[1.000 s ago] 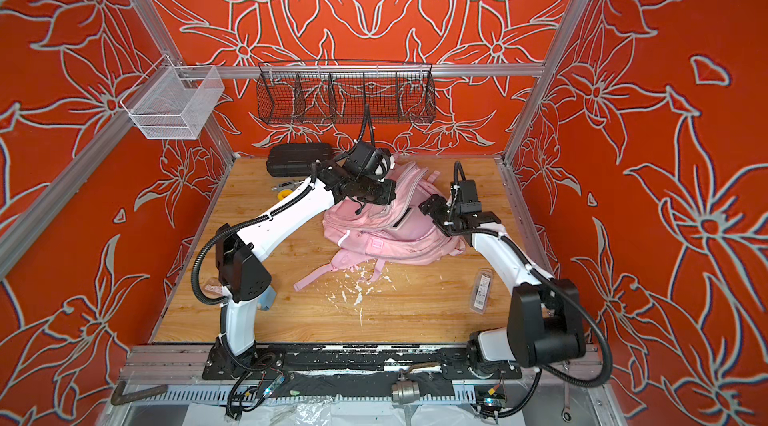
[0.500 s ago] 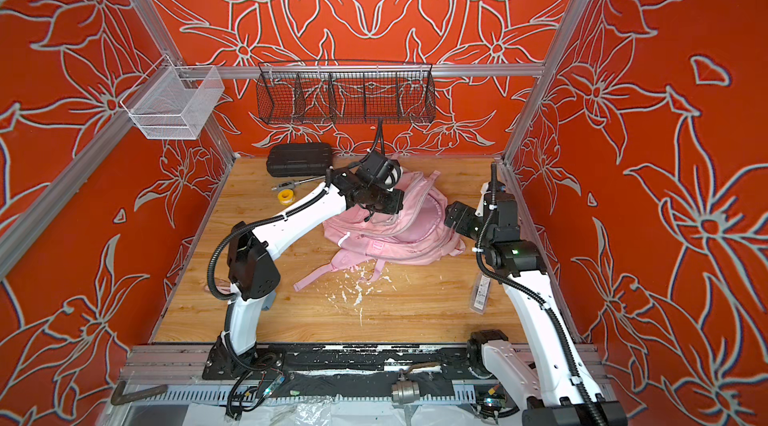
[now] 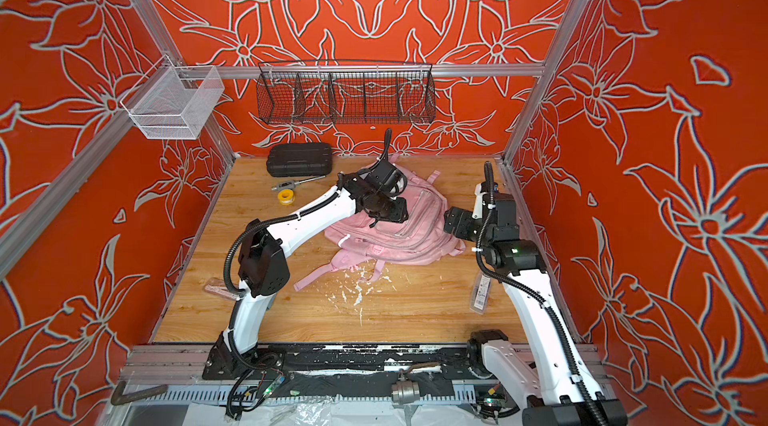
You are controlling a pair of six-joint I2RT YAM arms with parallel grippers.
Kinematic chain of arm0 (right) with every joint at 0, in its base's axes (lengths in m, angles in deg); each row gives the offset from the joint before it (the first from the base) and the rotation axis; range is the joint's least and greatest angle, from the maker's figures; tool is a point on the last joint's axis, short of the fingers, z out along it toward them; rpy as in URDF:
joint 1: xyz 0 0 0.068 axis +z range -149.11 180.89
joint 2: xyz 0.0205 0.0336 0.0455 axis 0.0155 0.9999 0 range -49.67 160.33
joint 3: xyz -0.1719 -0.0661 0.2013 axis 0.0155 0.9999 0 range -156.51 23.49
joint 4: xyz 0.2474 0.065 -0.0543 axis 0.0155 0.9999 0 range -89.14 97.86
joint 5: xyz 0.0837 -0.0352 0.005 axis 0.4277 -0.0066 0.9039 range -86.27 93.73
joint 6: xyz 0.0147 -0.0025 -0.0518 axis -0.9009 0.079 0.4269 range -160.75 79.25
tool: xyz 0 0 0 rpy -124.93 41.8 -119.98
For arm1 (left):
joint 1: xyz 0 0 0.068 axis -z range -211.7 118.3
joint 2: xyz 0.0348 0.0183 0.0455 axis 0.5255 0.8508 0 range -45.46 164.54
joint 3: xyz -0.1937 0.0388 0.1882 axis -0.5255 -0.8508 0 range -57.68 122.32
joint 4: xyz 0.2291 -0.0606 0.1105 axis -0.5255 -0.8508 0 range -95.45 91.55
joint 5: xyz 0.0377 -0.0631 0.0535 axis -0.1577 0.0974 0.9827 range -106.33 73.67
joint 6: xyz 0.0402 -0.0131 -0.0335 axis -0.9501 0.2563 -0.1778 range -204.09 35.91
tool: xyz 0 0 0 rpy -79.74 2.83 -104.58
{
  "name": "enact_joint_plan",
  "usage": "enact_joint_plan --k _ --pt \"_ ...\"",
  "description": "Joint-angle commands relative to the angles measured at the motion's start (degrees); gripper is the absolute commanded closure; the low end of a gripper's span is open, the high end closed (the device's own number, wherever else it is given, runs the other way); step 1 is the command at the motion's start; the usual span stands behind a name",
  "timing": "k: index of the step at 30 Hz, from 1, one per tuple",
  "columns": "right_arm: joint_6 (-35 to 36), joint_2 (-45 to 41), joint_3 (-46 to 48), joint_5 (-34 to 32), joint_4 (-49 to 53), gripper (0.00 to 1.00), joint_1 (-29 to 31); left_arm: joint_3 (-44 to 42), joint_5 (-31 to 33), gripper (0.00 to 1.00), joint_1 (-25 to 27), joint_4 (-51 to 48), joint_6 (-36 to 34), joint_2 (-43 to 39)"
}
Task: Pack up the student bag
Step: 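Raise the right gripper out of the bag while the left releases the bag edge, then move the left gripper to the blue pencil sharpener and grasp it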
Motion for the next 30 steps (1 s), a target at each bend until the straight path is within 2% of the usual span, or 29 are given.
enact_joint_plan --k 1,7,12,17,21,25,30 --pt "2.22 0.96 0.03 1.49 -0.52 0.09 -0.47 2.15 1.71 0.52 -0.79 -3.06 0.41 -1.38" --pt "4.35 3.31 -0.38 5.32 -2.51 0.12 -0.51 -1.26 5.77 0.44 -2.89 -5.37 1.59 -6.42" --pt "6.63 5.79 -1.27 8.88 -4.65 0.14 -0.47 -7.35 4.62 0.41 -6.62 -6.62 4.29 -10.66" --pt "8.57 8.7 -2.52 12.94 -6.57 0.16 -0.43 -13.82 6.13 0.4 -11.26 -10.93 3.28 -16.72" --pt "9.98 10.16 -2.4 16.12 -9.23 0.18 -0.06 -20.77 6.83 0.37 -16.27 -17.63 1.15 -23.57" --pt "14.32 9.39 -0.98 18.38 -12.95 0.18 0.75 -30.21 7.16 0.32 -21.82 -23.76 -0.31 -31.74" --pt "15.51 8.6 0.2 19.77 -15.69 0.17 1.36 -40.66 7.81 0.23 -27.29 -28.51 3.6 -39.65"
